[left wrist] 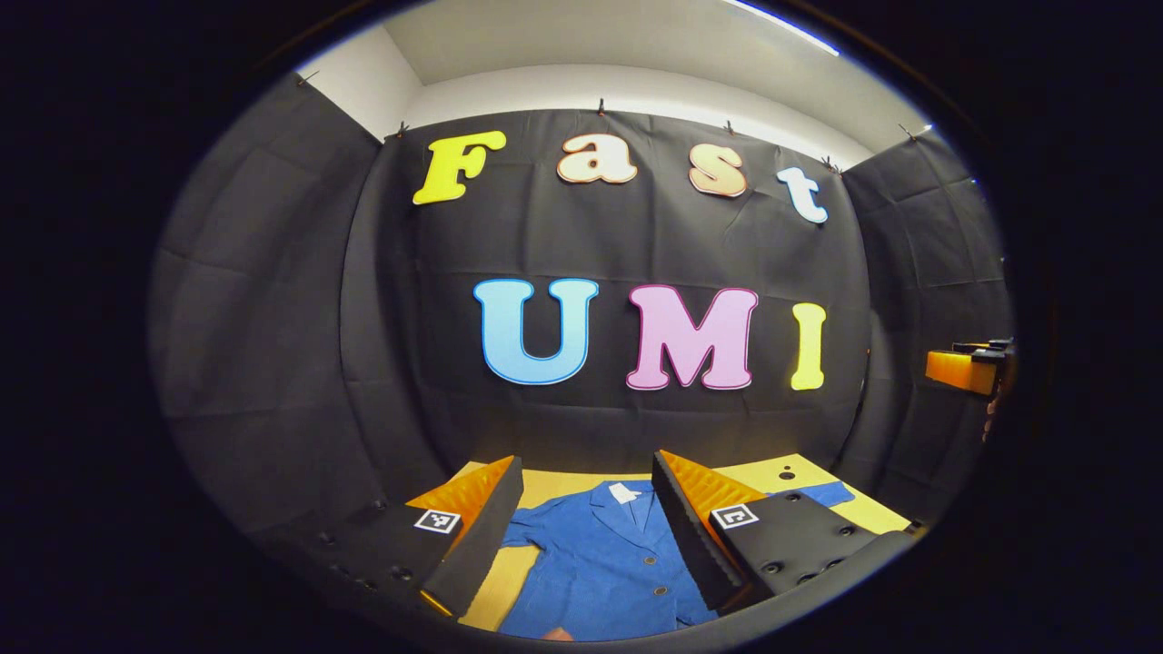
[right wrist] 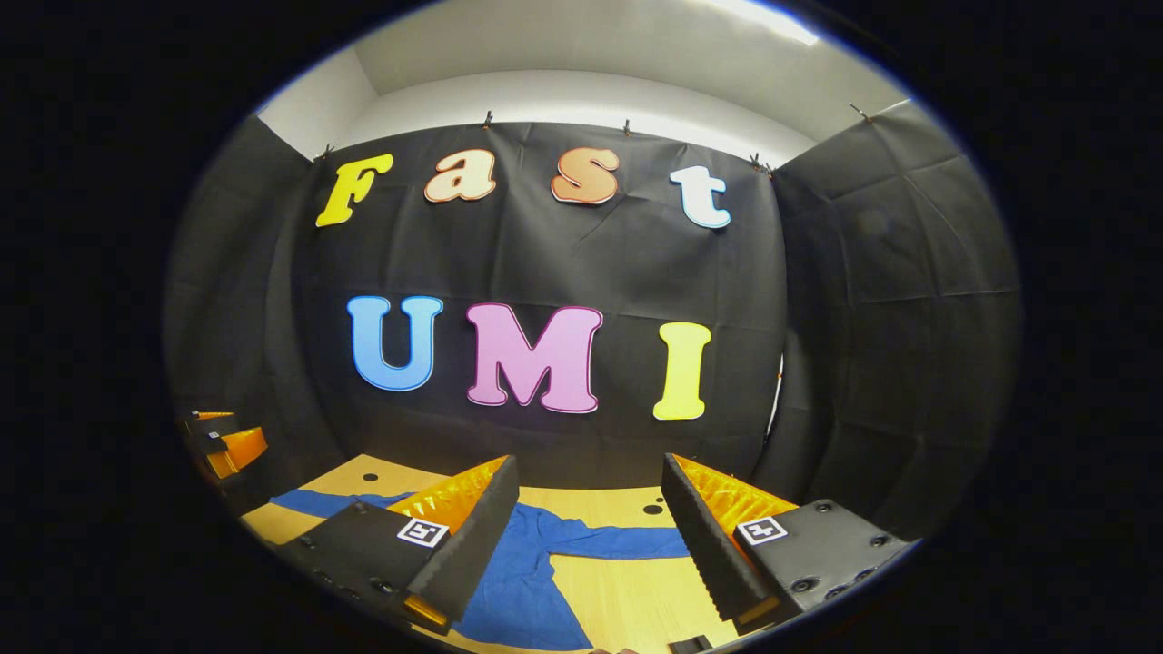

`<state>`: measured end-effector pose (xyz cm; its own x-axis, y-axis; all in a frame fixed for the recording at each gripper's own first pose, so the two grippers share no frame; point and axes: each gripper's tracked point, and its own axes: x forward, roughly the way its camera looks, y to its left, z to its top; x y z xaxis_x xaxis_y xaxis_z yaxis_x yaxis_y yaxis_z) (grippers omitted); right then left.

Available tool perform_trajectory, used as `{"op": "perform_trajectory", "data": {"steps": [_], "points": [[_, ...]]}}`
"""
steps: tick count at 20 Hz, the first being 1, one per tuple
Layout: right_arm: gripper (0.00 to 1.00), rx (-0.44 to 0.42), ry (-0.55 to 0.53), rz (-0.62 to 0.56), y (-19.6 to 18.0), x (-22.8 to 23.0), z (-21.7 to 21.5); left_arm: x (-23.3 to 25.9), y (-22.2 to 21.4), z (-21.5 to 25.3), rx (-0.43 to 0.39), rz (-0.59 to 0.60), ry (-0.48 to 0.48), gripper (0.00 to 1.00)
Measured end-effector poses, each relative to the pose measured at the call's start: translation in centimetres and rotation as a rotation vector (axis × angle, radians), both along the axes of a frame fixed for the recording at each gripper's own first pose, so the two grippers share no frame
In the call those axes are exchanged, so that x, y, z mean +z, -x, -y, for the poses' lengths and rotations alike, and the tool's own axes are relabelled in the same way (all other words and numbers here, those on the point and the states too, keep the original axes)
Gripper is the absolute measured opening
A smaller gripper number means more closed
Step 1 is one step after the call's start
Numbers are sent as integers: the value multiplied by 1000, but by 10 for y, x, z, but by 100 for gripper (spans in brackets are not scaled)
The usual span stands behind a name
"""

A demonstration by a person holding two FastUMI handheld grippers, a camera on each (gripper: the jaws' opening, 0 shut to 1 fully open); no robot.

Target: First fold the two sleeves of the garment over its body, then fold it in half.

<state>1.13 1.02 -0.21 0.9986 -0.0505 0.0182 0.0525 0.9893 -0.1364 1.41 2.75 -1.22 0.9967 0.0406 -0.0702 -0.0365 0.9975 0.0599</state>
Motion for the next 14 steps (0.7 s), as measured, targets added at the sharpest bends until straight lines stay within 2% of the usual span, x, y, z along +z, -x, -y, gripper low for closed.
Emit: {"op": "perform_trajectory", "data": {"steps": [6,7,8,14], "points": [[92,3,30,12,-4,0,-11,-5,-3,-1,-13,-9,13,83],[92,8,33,3,-5,-3,-12,-5,-4,0,-22,-10,20,85],[92,19,33,-5,-7,-3,-17,-8,-4,1,-25,-17,21,83],[92,28,73,1,-25,3,-16,-8,-14,-8,-23,-10,-1,83]]}}
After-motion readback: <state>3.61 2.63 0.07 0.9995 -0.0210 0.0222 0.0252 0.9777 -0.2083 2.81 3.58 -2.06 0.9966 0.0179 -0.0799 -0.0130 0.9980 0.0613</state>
